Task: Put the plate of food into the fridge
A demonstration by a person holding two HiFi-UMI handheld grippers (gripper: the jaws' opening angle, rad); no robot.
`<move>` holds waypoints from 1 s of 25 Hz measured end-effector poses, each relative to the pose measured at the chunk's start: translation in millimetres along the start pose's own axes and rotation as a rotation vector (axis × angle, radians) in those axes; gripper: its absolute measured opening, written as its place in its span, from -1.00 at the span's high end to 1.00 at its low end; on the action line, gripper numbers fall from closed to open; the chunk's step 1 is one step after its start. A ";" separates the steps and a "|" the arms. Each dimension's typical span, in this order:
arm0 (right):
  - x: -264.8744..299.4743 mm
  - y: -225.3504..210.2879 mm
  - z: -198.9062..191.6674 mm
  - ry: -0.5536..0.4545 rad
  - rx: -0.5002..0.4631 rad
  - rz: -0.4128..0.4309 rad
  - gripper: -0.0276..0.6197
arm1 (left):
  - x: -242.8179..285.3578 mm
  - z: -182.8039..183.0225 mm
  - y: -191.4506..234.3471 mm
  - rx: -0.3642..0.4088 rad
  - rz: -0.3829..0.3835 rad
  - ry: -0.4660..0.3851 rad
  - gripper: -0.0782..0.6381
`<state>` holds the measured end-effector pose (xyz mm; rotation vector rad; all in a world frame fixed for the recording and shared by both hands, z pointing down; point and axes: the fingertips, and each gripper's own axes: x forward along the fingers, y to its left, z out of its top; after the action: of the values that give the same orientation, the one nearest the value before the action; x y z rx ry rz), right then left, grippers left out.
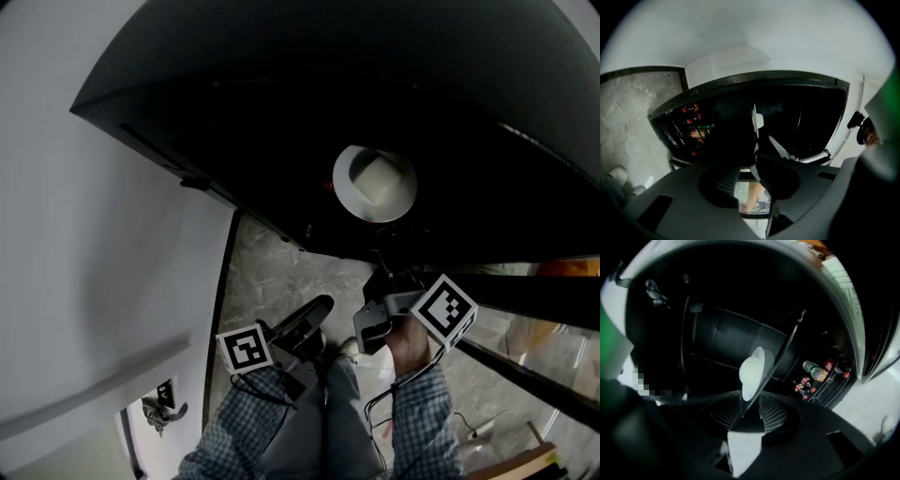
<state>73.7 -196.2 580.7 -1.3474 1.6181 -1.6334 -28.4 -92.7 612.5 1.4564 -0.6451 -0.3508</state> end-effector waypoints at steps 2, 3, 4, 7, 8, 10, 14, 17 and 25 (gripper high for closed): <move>-11.2 -4.5 -2.4 0.007 -0.023 0.012 0.52 | 2.5 -5.7 5.7 0.130 0.077 0.064 0.44; -17.2 -7.4 -3.9 0.016 -0.052 0.000 0.52 | 3.8 -7.7 6.6 0.190 0.106 0.090 0.47; -23.6 -10.8 -5.7 0.029 -0.099 -0.024 0.56 | 5.2 -9.0 6.0 0.239 0.127 0.107 0.56; -42.2 -19.4 -13.0 0.076 -0.292 -0.104 0.90 | 10.4 -10.7 -2.8 0.371 0.166 0.130 0.72; -47.0 -20.2 -15.5 0.087 -0.348 -0.114 0.89 | 12.4 -11.6 -7.4 0.411 0.170 0.138 0.76; -56.6 -18.6 -20.1 0.101 -0.428 -0.119 0.90 | 15.3 -15.8 -18.5 0.465 0.161 0.159 0.76; -82.4 -7.0 -32.4 0.128 -0.463 -0.125 0.90 | 11.9 -28.2 -42.8 0.452 0.113 0.194 0.76; -96.5 9.5 -33.5 0.156 -0.545 -0.113 0.89 | 11.9 -30.9 -63.0 0.454 0.095 0.201 0.76; -134.1 75.0 -29.7 0.149 -0.655 -0.078 0.90 | -14.3 -41.8 -125.5 0.543 0.115 0.258 0.76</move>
<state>80.0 -81.2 474.8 -1.6299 2.3463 -1.3125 5.4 -64.0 487.0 1.9296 -0.6363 0.1170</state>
